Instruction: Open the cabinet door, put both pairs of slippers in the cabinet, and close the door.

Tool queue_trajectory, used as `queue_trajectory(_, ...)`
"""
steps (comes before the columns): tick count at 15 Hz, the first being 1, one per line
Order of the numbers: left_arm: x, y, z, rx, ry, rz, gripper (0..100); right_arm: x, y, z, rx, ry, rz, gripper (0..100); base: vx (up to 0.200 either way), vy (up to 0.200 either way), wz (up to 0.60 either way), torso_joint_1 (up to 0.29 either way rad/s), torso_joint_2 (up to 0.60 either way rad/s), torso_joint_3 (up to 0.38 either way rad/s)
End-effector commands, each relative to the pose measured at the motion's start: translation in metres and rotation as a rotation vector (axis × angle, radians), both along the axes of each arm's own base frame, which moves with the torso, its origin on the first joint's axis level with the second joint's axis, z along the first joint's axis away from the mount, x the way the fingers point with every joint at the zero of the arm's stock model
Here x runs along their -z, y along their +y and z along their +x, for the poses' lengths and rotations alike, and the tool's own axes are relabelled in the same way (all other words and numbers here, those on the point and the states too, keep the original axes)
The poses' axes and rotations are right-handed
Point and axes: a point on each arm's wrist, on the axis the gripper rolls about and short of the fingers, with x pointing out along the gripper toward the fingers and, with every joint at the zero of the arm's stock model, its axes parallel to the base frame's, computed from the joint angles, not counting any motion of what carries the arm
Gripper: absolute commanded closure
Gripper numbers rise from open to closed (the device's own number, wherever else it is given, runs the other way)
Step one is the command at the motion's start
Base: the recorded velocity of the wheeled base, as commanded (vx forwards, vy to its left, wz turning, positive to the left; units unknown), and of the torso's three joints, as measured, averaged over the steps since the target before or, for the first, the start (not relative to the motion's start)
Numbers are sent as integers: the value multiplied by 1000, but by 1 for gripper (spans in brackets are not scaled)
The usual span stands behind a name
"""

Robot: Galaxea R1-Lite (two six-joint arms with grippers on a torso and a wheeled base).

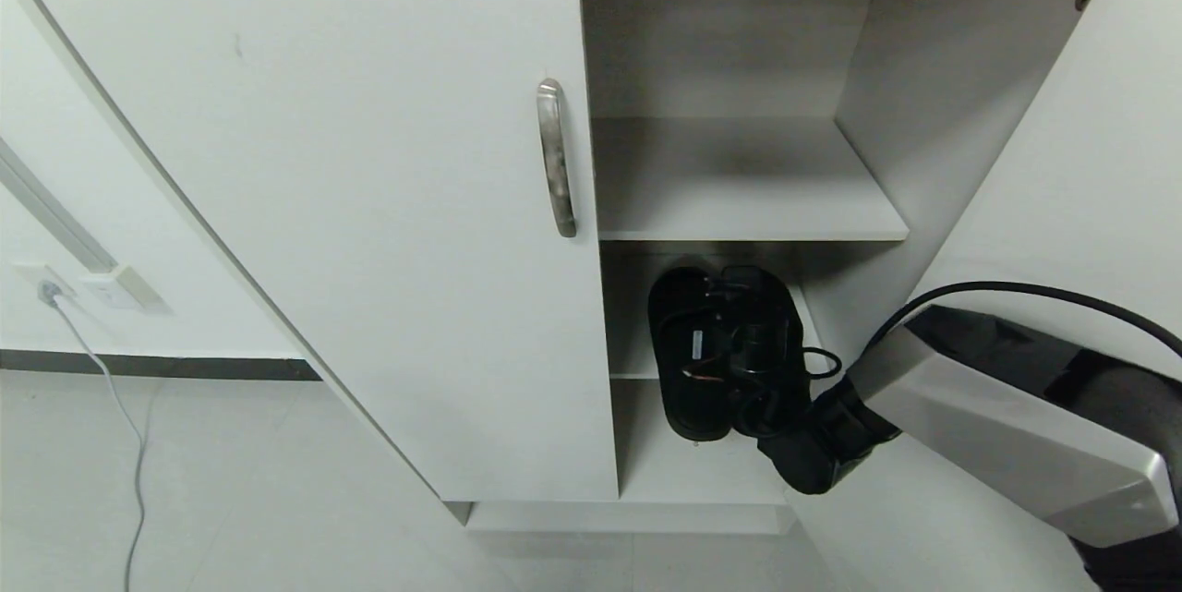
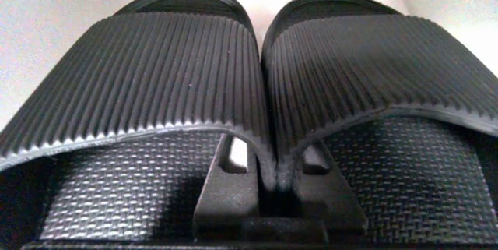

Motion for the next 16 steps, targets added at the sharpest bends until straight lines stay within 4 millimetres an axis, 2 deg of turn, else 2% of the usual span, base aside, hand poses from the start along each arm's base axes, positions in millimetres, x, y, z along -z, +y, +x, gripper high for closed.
queue_trajectory(1, 0, 0, 0, -2, 2, 0, 100, 2, 4, 18, 15, -2, 3, 100, 0, 0, 0, 0, 0, 0)
queue_trajectory(3, 0, 0, 0, -2, 2, 0, 100, -1, 3, 29, 29, -1, 4, 100, 0, 0, 0, 0, 0, 0)
queue_trajectory(4, 0, 0, 0, -2, 2, 0, 100, 0, 2, 40, 43, -1, 1, 100, 0, 0, 0, 0, 0, 0)
queue_trajectory(9, 0, 0, 0, -3, 2, 0, 100, -17, -1, 56, 43, -9, 4, 100, 0, 0, 0, 0, 0, 0)
queue_trajectory(16, 0, 0, 0, -2, 2, 1, 100, -2, -7, 75, 35, 0, 1, 100, 0, 0, 0, 0, 0, 0)
